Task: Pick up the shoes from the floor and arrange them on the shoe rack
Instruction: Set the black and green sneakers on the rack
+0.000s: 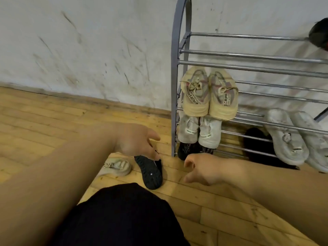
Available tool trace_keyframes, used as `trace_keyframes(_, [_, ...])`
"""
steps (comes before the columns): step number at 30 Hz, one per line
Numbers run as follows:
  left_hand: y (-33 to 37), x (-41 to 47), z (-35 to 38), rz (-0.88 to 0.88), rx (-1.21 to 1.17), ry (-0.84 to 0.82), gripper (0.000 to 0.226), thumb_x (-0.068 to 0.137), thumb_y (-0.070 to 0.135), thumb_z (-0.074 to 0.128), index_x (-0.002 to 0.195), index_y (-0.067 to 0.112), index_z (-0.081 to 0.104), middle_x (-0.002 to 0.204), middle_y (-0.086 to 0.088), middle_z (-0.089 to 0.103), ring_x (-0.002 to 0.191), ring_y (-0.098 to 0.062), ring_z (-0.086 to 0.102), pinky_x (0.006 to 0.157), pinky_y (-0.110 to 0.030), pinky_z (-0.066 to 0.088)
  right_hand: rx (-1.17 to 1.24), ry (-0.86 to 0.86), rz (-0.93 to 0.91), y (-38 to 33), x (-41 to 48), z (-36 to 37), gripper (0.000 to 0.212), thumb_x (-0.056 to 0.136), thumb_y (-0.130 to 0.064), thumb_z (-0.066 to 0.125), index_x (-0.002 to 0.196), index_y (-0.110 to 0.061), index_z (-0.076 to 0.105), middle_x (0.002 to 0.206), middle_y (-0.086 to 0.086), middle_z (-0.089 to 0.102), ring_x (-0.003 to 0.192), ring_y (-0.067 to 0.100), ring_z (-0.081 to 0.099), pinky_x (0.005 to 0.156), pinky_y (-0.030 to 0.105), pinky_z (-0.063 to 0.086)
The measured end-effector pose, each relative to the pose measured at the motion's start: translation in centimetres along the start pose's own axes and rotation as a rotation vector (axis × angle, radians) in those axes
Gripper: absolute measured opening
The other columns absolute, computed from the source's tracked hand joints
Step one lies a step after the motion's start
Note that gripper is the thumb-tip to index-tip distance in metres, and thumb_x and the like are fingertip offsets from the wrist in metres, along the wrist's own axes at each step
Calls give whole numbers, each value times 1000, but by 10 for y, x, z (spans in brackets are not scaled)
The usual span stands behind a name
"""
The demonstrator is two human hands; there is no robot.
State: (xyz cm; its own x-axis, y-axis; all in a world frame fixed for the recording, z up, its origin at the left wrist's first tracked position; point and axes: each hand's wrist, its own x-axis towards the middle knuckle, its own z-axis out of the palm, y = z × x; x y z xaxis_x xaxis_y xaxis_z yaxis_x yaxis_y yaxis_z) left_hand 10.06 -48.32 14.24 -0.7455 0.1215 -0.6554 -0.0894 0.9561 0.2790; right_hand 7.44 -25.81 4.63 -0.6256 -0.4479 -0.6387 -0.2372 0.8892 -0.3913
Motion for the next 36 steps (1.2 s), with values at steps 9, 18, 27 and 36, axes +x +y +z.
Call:
trace_keyframes(9, [-128,149,195,-410,-1140,71,82,94,25,70,159,42,23,132,-3,54,112,-27,58,93,-44,53,628,-56,319,0,172,108,75,98,-28,66,160,-21,25,154,11,39,127,28,50,94,32,44])
trace_keyframes(18, [-135,192,226,-357,-1497,215,65,96,6,60,148,39,39,120,10,62,99,-12,61,78,-32,53,867,-62,246,-13,225,155,74,102,-20,53,164,-36,15,168,2,24,149,29,33,119,46,33])
trace_keyframes(27, [-149,88,150,-19,-1110,571,59,87,57,69,138,30,59,127,-3,67,117,-22,65,100,-51,52,869,1,-51,-97,140,59,68,101,-33,62,157,-47,25,116,11,74,91,27,78,88,43,62])
trace_keyframes(36, [-131,-72,104,158,-823,812,78,76,66,68,147,62,35,122,11,45,124,1,44,105,-23,37,772,-48,-209,-176,-11,-18,65,104,-30,59,159,-42,26,111,17,75,92,32,78,97,47,57])
